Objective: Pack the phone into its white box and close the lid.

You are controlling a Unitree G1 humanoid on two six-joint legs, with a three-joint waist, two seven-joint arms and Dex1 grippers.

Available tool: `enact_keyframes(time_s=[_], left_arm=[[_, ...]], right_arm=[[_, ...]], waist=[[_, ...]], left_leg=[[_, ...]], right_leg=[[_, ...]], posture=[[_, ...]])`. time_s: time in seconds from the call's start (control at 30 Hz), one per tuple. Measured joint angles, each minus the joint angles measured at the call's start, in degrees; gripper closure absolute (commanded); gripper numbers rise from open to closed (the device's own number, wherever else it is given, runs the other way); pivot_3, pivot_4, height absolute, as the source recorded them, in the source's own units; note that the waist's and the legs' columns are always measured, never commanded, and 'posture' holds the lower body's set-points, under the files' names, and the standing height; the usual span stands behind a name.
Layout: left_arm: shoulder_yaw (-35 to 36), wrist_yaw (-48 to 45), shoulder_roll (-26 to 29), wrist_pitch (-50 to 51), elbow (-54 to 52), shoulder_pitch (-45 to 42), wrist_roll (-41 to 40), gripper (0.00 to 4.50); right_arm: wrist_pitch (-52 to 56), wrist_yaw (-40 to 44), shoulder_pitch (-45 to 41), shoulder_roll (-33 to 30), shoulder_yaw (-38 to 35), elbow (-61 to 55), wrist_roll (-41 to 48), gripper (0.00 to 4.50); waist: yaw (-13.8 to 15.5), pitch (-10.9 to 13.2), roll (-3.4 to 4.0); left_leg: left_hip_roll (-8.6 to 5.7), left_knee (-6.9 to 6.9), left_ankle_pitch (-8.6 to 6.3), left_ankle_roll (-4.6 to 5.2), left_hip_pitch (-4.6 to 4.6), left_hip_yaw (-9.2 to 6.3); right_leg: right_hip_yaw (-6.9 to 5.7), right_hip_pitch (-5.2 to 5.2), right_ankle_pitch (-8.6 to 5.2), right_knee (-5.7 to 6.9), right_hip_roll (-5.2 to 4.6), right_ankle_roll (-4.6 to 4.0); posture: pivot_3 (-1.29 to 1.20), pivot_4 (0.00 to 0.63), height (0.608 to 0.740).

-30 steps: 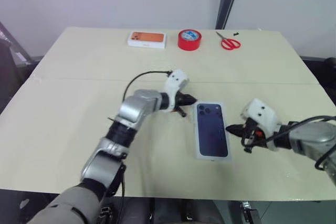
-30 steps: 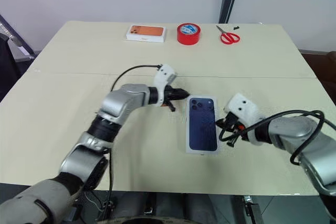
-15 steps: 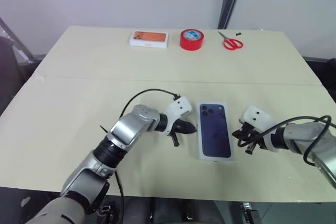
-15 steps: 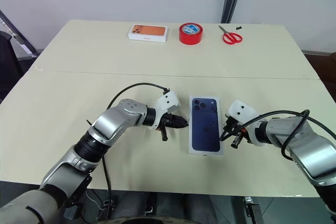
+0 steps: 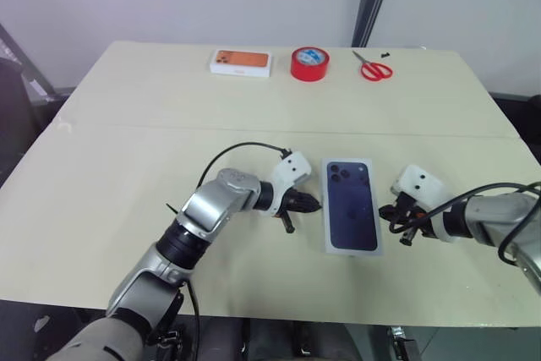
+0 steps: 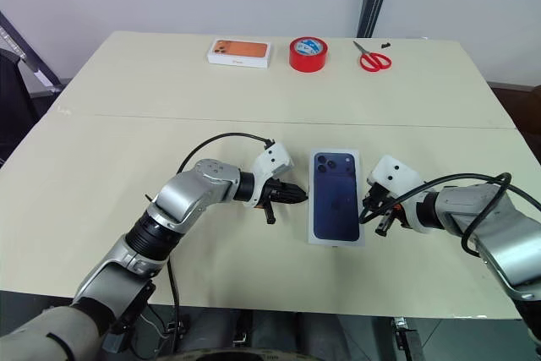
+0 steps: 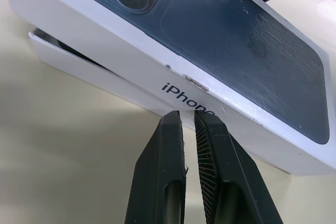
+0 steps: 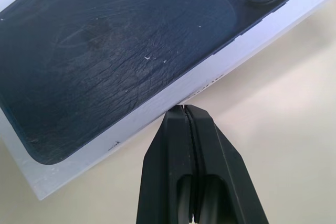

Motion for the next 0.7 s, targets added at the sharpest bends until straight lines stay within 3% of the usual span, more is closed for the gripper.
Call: enact_keyframes(time_s=[0.7], left_arm=[[4.4, 1.0, -2.4, 3.7, 0.7, 0.0, -2.2, 4.04]], right_arm=[[0.0, 1.6, 0.2, -0.4, -0.7, 0.0, 0.2, 4.48]], waist=[[0.0, 0.0, 0.00]], left_leg=[[0.00, 0.00, 0.00, 0.00, 0.00, 0.00]], right_leg=[[0.00, 0.00, 0.00, 0.00, 0.00, 0.00]], posture=[[0.00, 0.150, 0.729]])
